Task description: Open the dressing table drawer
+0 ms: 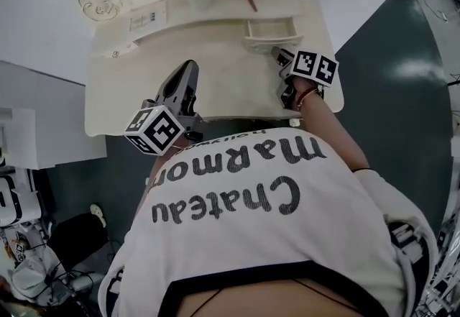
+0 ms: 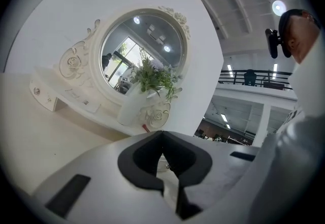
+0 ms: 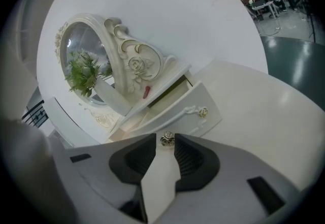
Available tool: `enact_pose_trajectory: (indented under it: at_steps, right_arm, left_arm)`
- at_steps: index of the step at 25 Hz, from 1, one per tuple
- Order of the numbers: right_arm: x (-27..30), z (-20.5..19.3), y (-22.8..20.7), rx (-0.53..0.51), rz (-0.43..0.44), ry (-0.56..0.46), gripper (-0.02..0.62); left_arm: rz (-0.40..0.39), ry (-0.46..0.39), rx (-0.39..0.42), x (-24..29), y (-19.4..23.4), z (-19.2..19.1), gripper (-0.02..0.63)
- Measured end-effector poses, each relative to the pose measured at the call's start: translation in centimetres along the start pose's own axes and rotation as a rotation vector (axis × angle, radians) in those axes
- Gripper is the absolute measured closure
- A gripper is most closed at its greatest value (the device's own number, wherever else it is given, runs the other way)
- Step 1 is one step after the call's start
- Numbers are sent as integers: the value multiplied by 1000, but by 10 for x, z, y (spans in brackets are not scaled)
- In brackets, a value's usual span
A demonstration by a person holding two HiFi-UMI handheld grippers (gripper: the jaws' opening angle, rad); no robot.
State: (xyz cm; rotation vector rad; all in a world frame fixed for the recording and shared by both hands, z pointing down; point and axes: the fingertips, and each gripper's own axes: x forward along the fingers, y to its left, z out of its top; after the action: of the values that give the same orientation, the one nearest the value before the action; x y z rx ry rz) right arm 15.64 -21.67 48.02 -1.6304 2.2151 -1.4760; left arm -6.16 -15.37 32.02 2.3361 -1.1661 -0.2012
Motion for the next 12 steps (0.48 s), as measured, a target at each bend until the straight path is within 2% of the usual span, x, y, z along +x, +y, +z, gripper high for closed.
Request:
enact_pose_trajectory:
  at_steps: [4,7,12]
  right_arm:
    - [-21,-4,11,17,-18,-32,485]
    - [-38,-18,25,70,-6,-38,485]
    - [-66,-57,60,243,116,-53,507]
  left_arm:
    - [5,15,-18,-25,1,-3,583]
    - [5,19,-38,-43,1,-9,583]
    - [-15,34,-70,-69,-7,-26,583]
